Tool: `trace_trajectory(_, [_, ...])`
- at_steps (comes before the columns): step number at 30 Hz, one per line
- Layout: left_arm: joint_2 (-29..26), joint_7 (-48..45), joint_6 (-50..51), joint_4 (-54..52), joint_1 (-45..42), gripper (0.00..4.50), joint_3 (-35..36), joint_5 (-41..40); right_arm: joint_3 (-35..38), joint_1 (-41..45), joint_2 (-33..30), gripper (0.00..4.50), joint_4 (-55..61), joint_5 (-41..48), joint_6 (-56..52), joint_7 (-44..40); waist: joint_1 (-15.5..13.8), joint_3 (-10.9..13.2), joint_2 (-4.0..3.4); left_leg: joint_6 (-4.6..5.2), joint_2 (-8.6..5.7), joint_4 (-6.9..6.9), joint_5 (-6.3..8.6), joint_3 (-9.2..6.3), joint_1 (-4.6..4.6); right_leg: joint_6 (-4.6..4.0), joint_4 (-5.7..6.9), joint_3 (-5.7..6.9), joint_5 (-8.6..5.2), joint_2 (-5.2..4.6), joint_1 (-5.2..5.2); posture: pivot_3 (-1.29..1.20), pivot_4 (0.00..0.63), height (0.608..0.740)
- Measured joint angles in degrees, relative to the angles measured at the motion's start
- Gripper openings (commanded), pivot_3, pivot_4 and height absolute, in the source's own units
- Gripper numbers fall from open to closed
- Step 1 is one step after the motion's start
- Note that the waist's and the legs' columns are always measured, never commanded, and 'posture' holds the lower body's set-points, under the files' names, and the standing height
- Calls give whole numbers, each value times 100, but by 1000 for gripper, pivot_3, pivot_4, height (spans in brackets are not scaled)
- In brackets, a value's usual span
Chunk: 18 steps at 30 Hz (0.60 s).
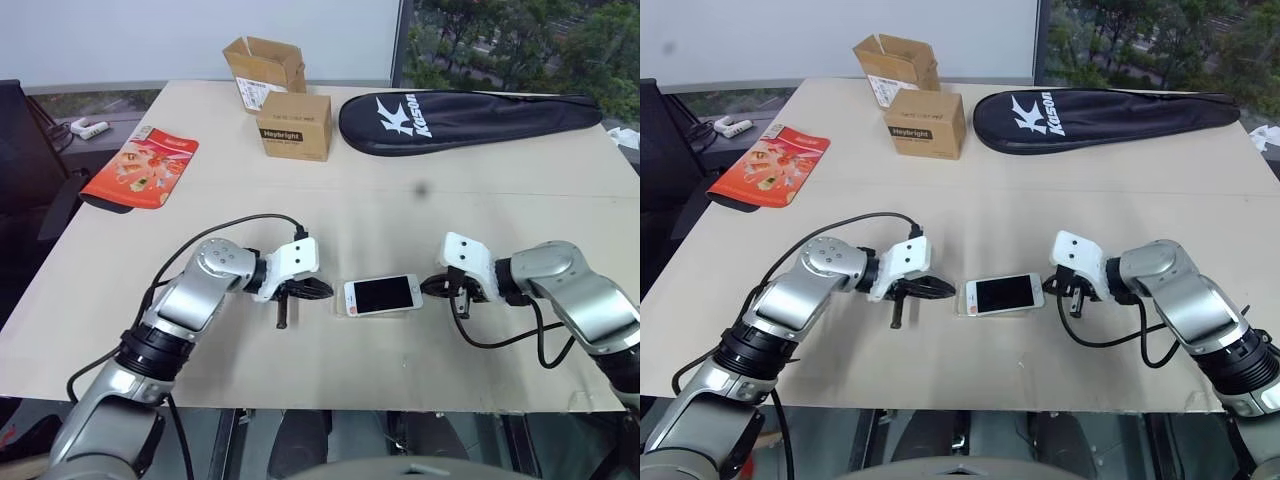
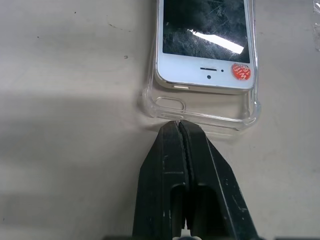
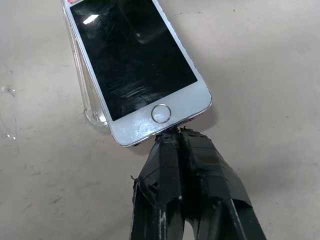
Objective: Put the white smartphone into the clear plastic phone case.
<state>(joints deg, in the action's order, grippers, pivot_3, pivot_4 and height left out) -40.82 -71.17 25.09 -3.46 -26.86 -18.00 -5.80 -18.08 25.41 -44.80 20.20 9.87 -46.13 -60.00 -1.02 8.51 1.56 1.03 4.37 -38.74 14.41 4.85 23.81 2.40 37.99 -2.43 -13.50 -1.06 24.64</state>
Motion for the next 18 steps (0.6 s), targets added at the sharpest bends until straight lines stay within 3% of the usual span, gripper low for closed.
trace_trajectory(18, [104, 115, 77, -59, 10, 0, -37, 2, -106, -39, -28, 42, 490, 368, -451, 188, 1, 0, 0, 0, -1, -1, 0, -3, 0, 0, -1, 1, 0, -1, -2, 0, 150, 732])
